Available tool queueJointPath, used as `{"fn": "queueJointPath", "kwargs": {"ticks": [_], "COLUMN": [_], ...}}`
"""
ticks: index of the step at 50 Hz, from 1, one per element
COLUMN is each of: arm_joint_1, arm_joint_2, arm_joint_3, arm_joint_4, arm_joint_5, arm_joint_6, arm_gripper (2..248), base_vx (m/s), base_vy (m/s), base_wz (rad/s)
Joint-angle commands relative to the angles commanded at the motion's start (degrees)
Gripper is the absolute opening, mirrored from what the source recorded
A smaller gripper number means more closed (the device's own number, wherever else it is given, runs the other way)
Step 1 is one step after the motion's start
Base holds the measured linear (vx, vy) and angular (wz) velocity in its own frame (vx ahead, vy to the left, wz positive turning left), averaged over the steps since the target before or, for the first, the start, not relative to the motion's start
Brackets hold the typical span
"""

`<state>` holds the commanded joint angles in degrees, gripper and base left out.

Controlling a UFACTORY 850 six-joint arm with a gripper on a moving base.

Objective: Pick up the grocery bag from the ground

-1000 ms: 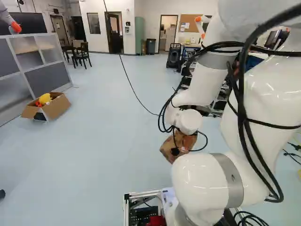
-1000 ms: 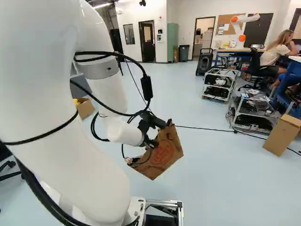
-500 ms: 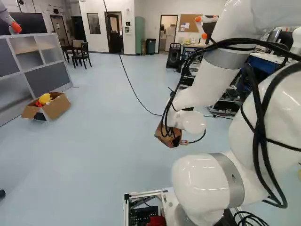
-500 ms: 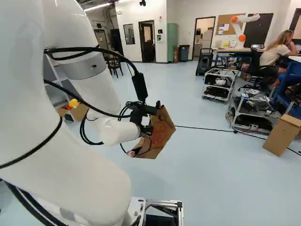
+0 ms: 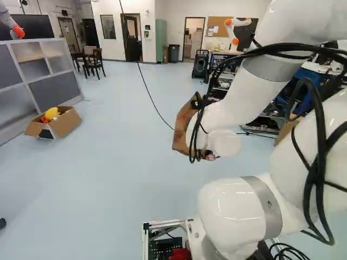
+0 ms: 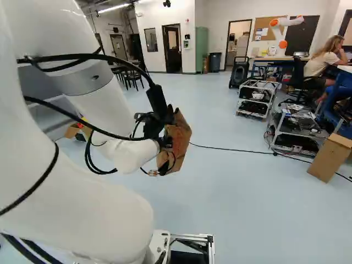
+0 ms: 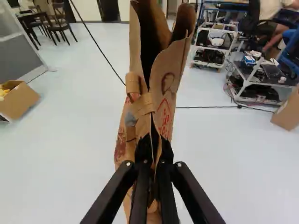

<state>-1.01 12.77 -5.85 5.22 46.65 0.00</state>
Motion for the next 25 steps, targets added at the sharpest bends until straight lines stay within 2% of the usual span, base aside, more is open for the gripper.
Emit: {"fn": "queueJointPath", "kwargs": {"ticks": [25], "arm_joint_1": [0.9], "arm_joint_2": [2.8], "arm_joint_3": [0.7], "arm_joint_4": [-4.5], "arm_joint_5": [2.9], "arm_joint_6": [0.0], "arm_gripper": [22], "base_vx": [0.0], "base_vy": [0.0], "base_wz": [0.0]}}
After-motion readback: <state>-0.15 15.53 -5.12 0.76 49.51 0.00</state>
